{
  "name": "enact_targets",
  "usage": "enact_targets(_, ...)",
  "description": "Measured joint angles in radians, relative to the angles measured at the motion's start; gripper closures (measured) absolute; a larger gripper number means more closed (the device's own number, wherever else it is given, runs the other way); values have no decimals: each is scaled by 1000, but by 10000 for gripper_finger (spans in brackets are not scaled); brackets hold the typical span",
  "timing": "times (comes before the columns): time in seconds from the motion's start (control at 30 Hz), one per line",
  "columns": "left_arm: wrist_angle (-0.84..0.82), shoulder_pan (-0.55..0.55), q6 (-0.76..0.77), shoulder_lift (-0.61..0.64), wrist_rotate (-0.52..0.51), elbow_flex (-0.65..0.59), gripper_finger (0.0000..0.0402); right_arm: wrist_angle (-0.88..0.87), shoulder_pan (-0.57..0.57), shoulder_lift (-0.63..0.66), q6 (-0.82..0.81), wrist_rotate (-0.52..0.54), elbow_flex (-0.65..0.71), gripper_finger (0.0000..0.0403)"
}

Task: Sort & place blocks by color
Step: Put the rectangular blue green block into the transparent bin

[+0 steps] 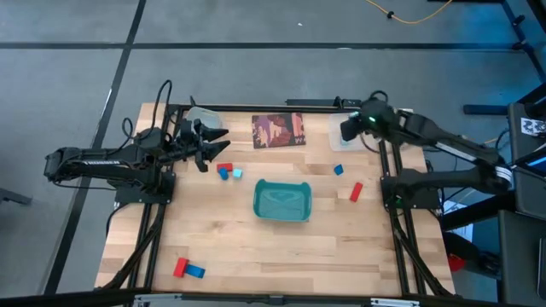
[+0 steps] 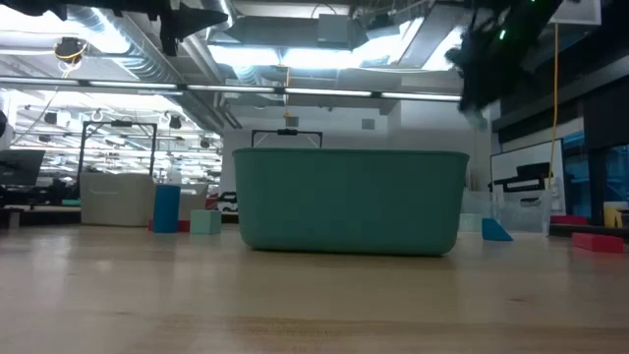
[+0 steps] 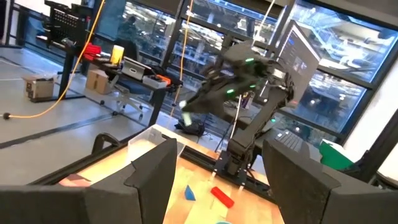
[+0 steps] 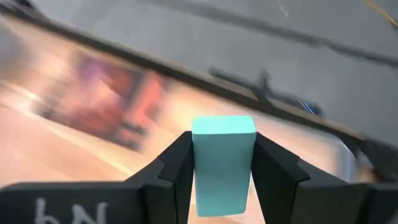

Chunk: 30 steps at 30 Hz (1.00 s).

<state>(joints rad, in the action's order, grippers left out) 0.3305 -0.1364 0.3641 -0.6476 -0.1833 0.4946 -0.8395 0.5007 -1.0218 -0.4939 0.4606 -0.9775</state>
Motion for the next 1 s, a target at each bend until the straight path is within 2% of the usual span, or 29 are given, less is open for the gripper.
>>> enact_targets(0.2, 0, 0, 0, 0, -1, 0, 172, -45, 143, -161, 3, -36, 45, 273)
enact_targets(0.5, 0, 0, 0, 0, -12, 0, 172, 102, 258, -282, -88, -28, 167, 269)
enact_targets(0.7, 0, 0, 0, 0, -16, 0, 172, 175, 304, -343, -180, -82, 216, 269)
enact_targets(1.0, 1, 0, 0, 0, -18, 0, 172, 209, 304, -455, -182, -97, 216, 269)
